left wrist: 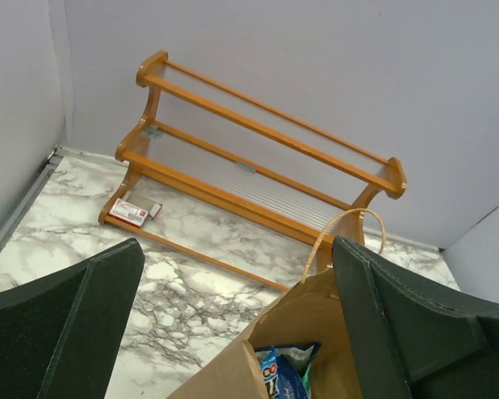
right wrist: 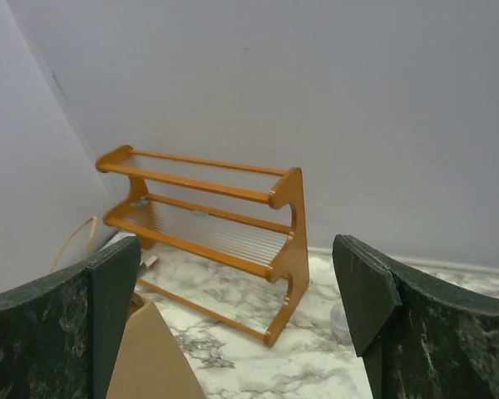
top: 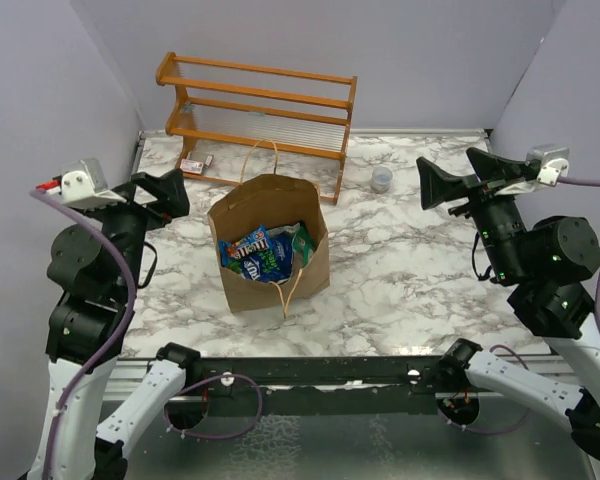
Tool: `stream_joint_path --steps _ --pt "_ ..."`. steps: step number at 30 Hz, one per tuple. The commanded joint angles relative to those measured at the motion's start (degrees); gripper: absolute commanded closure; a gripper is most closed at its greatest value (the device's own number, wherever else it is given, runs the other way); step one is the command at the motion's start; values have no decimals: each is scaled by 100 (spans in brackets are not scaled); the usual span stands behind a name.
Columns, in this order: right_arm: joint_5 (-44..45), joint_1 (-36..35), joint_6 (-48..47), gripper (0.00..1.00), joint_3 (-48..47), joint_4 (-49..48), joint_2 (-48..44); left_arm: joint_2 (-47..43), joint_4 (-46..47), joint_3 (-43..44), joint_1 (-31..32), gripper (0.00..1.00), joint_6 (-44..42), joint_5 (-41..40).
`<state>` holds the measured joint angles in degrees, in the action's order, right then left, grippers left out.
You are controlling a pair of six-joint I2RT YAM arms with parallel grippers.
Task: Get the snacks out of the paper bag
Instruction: Adjust the paper bag at the center of the board.
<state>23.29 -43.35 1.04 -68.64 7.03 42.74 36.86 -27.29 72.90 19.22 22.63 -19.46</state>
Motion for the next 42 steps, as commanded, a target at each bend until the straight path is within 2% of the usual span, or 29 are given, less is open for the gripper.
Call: stream_joint_path --steps 1,9,17,23,27,31,35,39,42 --pt "732 97 286 1 -286 824 191 355 221 -29 -387 1 96 845" --pt "1454 203 757 1 -388 1601 411 1092 201 54 -891 1 132 1861" --pt "1734 255 1449 1 -447 2396 527 1921 128 391 -1094 1 174 3033" --pt "1278 272 1585 1 -629 2841 563 2492 405 636 -1141 3 273 4404" --pt "470 276 1338 1 -752 2911 369 2749 775 509 -1149 5 383 5349" --pt "-650 285 773 1 -779 2925 172 3036 939 534 -1151 12 474 5647" --pt "-1007 289 631 1 -765 3011 191 3346 1243 608 -1157 21 646 5834" --pt "-891 291 693 1 -720 2966 240 3726 1254 761 -1156 31 711 5950" --pt "-362 292 1038 1 -645 2884 349 3974 1345 843 -1162 36 764 6089"
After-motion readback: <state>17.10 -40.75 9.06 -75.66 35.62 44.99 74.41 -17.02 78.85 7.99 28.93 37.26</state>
